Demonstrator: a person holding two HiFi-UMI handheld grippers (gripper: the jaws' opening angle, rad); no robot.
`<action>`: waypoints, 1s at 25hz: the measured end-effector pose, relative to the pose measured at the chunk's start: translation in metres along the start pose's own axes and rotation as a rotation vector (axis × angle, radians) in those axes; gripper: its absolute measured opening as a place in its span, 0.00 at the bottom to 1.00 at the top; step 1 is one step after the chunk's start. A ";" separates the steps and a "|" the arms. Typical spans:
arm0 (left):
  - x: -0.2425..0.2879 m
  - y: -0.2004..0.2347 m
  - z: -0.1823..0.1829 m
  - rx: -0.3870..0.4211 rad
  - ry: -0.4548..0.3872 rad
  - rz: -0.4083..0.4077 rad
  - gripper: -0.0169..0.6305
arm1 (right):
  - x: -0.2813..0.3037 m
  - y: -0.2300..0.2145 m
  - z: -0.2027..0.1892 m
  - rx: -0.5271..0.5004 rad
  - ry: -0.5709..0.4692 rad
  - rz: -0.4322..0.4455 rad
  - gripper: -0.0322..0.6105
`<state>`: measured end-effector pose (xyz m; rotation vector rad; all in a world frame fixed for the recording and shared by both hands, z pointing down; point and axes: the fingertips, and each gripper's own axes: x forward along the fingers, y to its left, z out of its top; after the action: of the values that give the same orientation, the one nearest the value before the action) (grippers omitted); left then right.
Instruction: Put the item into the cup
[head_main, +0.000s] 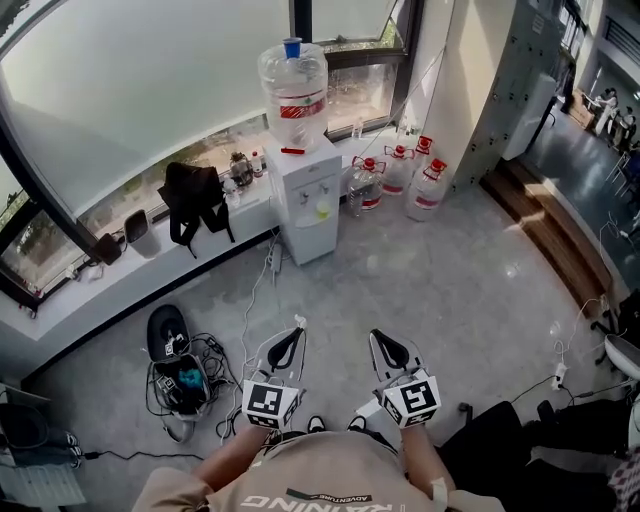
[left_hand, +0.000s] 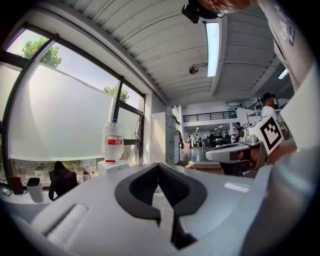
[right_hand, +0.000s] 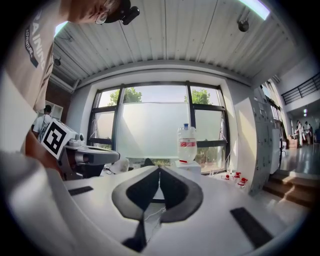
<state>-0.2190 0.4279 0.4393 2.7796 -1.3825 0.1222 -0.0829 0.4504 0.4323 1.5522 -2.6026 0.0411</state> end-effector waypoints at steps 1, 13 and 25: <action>0.003 0.003 -0.002 -0.001 0.002 -0.007 0.04 | 0.004 0.000 -0.002 -0.004 0.004 -0.005 0.07; 0.069 0.030 -0.009 0.009 0.014 -0.012 0.04 | 0.064 -0.045 -0.010 -0.078 0.013 0.000 0.07; 0.218 0.036 0.017 0.021 0.005 0.069 0.04 | 0.142 -0.184 -0.001 -0.061 -0.019 0.079 0.07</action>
<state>-0.1160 0.2322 0.4404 2.7475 -1.4846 0.1466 0.0119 0.2383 0.4430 1.4374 -2.6522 -0.0462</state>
